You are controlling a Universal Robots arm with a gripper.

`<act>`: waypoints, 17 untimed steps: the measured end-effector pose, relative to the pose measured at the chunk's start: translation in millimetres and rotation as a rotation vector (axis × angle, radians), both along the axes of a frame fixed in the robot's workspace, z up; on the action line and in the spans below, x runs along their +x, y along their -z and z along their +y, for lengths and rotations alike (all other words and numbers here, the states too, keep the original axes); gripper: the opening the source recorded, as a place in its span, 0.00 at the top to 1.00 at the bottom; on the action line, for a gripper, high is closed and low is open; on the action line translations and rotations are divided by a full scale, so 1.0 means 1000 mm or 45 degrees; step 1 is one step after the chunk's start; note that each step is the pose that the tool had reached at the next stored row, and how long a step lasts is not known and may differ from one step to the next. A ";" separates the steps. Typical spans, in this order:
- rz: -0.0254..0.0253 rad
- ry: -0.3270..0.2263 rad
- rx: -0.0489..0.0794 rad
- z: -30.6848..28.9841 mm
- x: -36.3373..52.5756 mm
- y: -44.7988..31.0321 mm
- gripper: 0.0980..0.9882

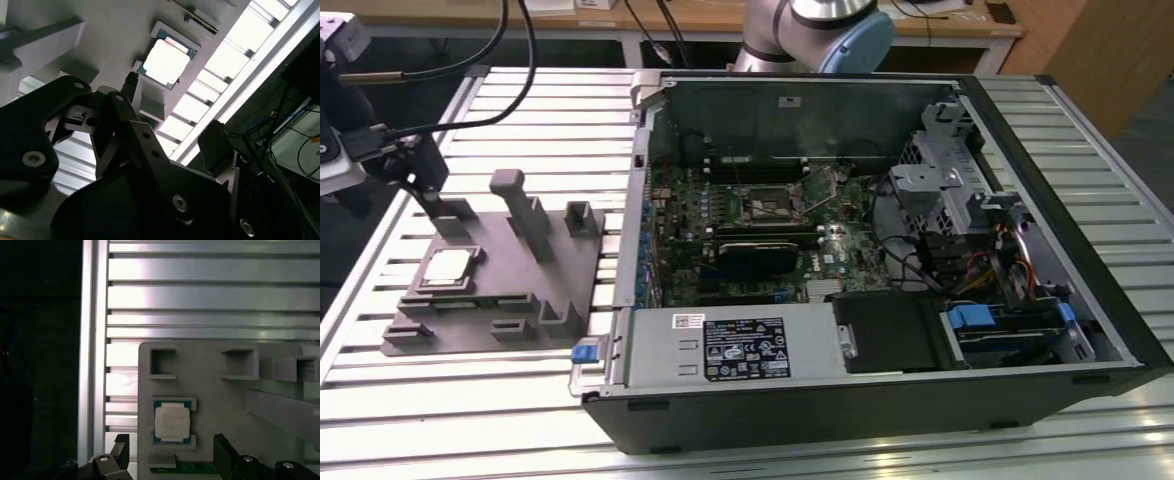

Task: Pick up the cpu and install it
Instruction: 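Pick up the cpu and move it towards the insertion slot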

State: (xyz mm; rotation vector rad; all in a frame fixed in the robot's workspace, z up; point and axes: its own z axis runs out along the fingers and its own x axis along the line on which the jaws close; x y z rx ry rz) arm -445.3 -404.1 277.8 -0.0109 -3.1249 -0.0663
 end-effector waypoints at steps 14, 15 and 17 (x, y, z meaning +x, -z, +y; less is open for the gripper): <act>0.0001 -0.003 0.001 -0.0007 0.0011 0.0192 0.26; 0.0001 -0.003 0.001 -0.0010 0.0012 0.0210 0.26; 0.0001 -0.004 0.001 -0.0019 0.0012 0.0246 0.26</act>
